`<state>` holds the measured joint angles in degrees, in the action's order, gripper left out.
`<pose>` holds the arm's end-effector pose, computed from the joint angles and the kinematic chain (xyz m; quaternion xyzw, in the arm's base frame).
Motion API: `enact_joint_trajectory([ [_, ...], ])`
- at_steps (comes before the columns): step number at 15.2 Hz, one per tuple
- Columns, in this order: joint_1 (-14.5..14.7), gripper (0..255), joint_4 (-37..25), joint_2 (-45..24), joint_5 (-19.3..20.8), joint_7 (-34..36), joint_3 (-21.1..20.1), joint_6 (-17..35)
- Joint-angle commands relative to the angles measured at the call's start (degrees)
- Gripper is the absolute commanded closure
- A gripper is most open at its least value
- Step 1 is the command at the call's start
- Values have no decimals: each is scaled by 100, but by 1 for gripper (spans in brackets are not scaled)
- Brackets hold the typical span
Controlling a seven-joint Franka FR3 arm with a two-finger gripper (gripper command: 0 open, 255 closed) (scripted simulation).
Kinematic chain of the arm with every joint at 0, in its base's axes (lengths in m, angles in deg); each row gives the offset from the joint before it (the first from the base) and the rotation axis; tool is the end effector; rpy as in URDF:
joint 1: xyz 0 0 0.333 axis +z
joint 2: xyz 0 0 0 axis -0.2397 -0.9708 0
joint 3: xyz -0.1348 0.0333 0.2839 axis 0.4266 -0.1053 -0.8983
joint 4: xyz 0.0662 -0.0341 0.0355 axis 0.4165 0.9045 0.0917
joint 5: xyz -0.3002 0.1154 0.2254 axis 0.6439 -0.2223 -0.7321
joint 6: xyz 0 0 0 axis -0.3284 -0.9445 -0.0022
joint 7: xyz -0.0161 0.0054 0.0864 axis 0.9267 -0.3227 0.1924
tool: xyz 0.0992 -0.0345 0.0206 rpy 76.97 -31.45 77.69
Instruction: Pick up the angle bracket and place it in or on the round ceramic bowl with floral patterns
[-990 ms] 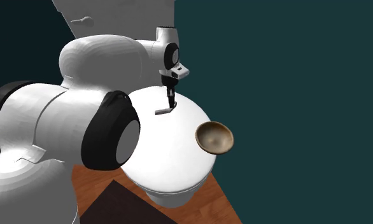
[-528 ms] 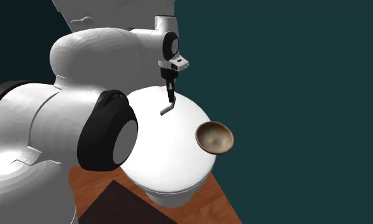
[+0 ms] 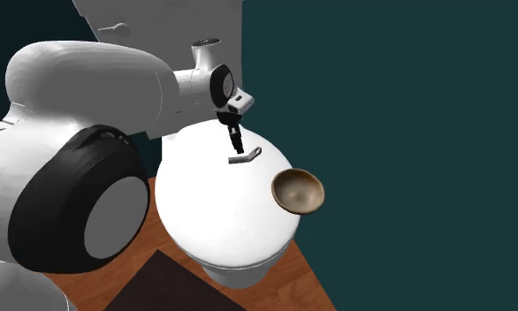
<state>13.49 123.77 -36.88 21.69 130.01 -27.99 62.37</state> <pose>0.5954 0.1457 0.4268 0.9028 -0.4208 0.0796 0.0378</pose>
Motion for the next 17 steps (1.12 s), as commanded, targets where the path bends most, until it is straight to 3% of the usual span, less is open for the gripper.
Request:
enact_joint_trajectory([
  [1, 28, 0, 844, 363, 377, 192, 13, 956],
  [8, 10, 0, 946, -13, 613, 342, 93, 1408],
  [16, 11, 0, 947, -13, 612, 342, 93, 1407],
  [17, 11, 255, 947, -13, 612, 342, 93, 1407],
])
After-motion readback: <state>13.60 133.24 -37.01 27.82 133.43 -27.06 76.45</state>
